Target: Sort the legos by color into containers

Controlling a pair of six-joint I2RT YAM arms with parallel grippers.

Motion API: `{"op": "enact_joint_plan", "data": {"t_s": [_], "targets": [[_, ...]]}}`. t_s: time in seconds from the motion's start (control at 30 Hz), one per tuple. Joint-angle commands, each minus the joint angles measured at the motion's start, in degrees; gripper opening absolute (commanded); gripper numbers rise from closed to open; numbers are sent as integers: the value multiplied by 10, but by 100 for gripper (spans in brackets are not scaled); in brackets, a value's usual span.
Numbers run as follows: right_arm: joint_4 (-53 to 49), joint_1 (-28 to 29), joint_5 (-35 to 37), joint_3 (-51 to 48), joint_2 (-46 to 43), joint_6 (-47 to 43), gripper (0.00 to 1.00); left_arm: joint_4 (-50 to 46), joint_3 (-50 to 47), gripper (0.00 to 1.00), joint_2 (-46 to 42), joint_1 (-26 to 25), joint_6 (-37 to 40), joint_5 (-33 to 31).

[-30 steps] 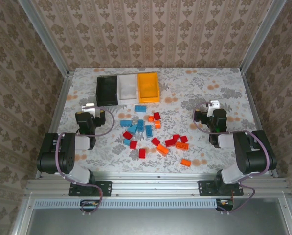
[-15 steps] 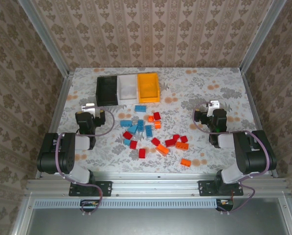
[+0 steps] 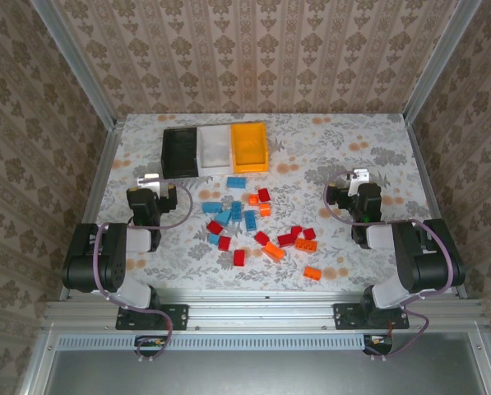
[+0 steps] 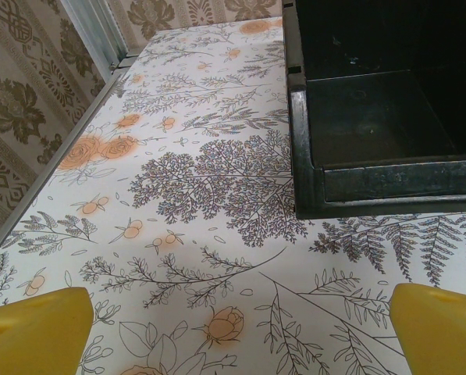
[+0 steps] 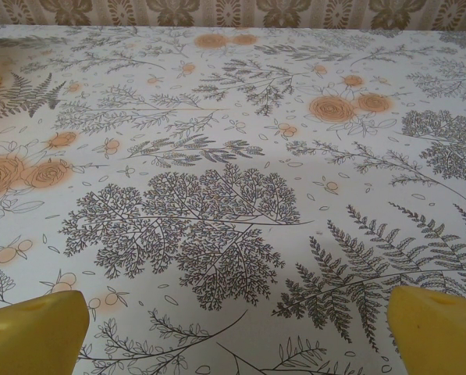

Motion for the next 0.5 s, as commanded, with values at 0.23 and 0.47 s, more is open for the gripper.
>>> {"op": "enact_joint_plan", "data": {"t_s": [0.23, 0.47], "targets": [[16, 3, 8, 11, 7, 11, 100, 9, 13, 100, 7, 3, 4, 5], [-128, 27, 59, 67, -55, -3, 100, -149, 54, 100, -109, -12, 3, -52]]}}
